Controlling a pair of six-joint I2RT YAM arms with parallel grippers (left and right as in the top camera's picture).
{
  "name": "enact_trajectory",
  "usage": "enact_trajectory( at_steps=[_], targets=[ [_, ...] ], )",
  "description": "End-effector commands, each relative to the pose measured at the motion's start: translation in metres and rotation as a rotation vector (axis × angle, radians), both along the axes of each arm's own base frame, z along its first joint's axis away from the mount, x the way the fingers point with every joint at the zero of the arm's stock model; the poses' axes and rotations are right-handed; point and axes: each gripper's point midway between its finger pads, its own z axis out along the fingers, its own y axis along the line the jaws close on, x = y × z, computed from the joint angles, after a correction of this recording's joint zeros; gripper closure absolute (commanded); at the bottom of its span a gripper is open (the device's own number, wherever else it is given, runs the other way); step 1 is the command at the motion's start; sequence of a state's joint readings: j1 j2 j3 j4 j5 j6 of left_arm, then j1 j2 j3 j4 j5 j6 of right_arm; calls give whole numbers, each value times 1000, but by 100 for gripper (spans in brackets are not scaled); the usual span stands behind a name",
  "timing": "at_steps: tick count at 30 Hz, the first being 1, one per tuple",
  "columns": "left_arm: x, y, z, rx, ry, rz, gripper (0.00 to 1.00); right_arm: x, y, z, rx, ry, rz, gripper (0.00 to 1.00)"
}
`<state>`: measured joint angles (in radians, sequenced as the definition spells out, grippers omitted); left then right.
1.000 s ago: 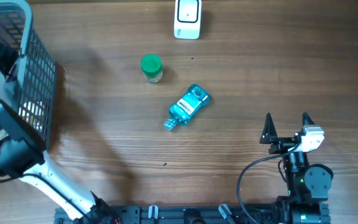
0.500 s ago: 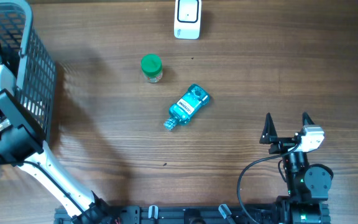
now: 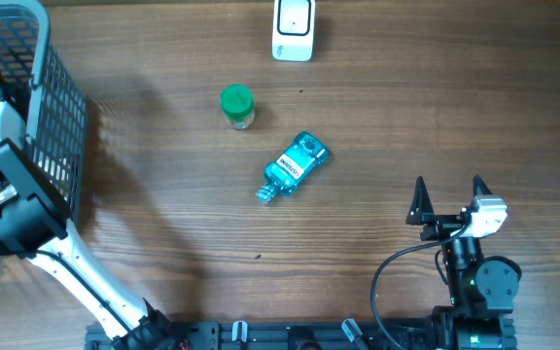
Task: Scan the item barcode
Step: 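Move the left gripper back into the basket, then grasp the orange Kleenex tissue pack with the left gripper, then carry the tissue pack out and set it beside the Listerine bottle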
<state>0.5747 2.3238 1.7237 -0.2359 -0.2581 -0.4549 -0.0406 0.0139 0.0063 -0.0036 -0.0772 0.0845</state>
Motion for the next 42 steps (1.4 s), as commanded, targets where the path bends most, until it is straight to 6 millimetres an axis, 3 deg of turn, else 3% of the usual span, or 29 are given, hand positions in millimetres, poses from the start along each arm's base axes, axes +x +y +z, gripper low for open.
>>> enact_trajectory(
  at_steps=[1, 3, 8, 12, 13, 16, 20, 21, 22, 24, 26, 29, 31, 34, 36, 42],
  targets=[
    [-13, -11, -26, -55, 80, 2, 46, 0, -2, 1, -6, -3, -13, 0],
    [-17, -12, -12, -56, 82, 2, 45, 0, -2, 1, -6, -3, -13, 0],
    [-28, -14, 67, -17, 22, 11, 45, 0, -2, 1, -6, -3, -13, 0],
    [-53, -14, 157, 49, -79, 35, 46, 0, -2, 1, -6, -3, -13, 0],
    [-67, -17, 193, 77, -120, 46, 45, 0, -2, 1, -6, -3, -13, 0],
    [-96, -32, 263, 136, -209, 53, 46, 0, -2, 1, -6, -3, -13, 0],
    [-129, -82, 351, 190, -371, -31, 45, 0, -2, 1, -6, -3, -13, 0],
    [-136, -103, 371, 187, -421, -86, 45, 0, -2, 1, -6, -3, -13, 0],
    [-141, -141, 396, 168, -490, -193, 45, 0, -2, 1, -6, -3, -13, 0],
    [-143, -190, 408, 112, -536, -341, 43, 0, -2, 1, -6, -3, -13, 0],
    [-142, -234, 405, 33, -533, -474, 39, 0, -2, 1, -6, -3, -13, 0],
    [-137, -314, 374, -124, -426, -691, 39, 0, -2, 1, -6, -3, -13, 0],
    [-134, -351, 353, -176, -339, -784, 39, 0, -2, 1, -6, -3, -13, 0],
    [-126, -392, 310, -167, -174, -853, 39, 0, -2, 1, -6, -3, -13, 0],
    [-120, -413, 271, -140, -58, -863, 39, 0, -2, 1, -6, -3, -13, 0],
    [-102, -457, 158, -124, 108, -925, 37, 0, -2, 1, -6, -3, -13, 0]
  ],
)
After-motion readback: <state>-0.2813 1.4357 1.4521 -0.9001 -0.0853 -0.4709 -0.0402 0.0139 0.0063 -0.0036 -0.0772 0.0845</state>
